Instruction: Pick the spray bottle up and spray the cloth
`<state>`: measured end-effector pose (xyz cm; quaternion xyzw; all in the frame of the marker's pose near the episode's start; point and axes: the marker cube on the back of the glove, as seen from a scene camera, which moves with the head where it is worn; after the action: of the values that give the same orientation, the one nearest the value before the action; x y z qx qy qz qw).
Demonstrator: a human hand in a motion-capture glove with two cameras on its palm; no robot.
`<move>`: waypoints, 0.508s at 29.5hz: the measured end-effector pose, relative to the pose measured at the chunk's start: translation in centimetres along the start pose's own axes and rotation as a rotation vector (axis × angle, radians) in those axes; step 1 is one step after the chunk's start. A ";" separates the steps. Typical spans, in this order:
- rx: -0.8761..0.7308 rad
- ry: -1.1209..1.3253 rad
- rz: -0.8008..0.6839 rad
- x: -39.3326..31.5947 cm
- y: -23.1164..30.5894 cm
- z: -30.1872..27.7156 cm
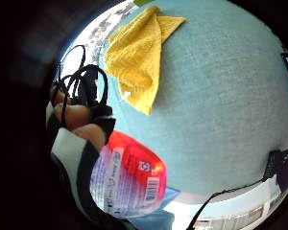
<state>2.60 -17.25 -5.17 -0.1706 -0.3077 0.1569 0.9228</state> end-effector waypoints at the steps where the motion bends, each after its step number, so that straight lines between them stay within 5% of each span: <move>1: 0.005 -0.005 -0.001 -0.1 -0.1 0.0; 15: 0.039 -0.011 -0.060 -1.4 -0.3 0.8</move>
<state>1.07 -17.86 -5.18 -0.1422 -0.3148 0.1363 0.9285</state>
